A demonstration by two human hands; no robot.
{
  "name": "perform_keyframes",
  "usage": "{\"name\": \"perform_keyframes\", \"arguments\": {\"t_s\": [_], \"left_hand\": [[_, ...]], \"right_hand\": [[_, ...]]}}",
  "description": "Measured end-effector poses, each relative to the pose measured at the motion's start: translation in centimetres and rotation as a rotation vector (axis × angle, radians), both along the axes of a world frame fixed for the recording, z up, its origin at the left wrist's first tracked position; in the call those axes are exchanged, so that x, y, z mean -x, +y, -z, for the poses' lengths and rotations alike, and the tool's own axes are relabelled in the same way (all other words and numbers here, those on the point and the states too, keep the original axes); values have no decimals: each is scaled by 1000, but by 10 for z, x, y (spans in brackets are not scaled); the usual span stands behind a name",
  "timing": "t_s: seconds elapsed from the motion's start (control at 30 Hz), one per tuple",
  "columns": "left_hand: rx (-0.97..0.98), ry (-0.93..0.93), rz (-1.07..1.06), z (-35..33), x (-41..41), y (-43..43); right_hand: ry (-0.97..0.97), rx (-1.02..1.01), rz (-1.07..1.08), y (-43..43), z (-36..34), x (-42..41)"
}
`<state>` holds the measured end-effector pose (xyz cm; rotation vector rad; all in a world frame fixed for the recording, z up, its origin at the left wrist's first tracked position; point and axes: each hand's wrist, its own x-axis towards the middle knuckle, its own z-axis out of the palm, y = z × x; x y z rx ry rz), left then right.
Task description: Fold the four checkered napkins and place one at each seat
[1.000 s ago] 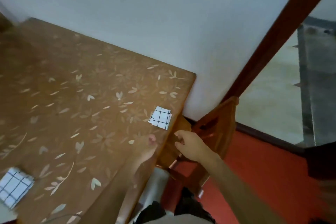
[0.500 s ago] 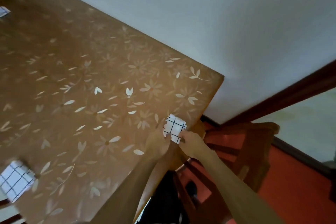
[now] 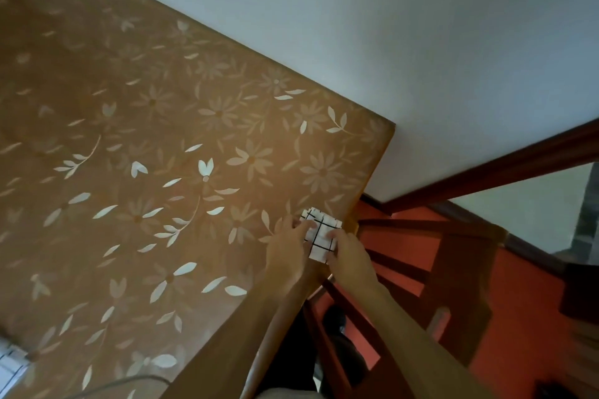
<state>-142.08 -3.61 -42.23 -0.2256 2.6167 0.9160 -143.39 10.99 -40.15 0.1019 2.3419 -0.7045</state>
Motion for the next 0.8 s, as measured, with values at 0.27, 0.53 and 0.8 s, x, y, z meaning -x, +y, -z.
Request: {"name": "perform_keyframes", "arguments": {"t_s": [0.27,0.53,0.8], "left_hand": [[99,-8,-80,0,-2,-18],[111,-2,-86,-5,-4,-31],[278,8,-120,-54,-34,-36]], "right_hand": [[35,80,-37,-13,12,6],[38,43,-141,-23,5,3],[186,65,-233,-13,-43,-1]]}}
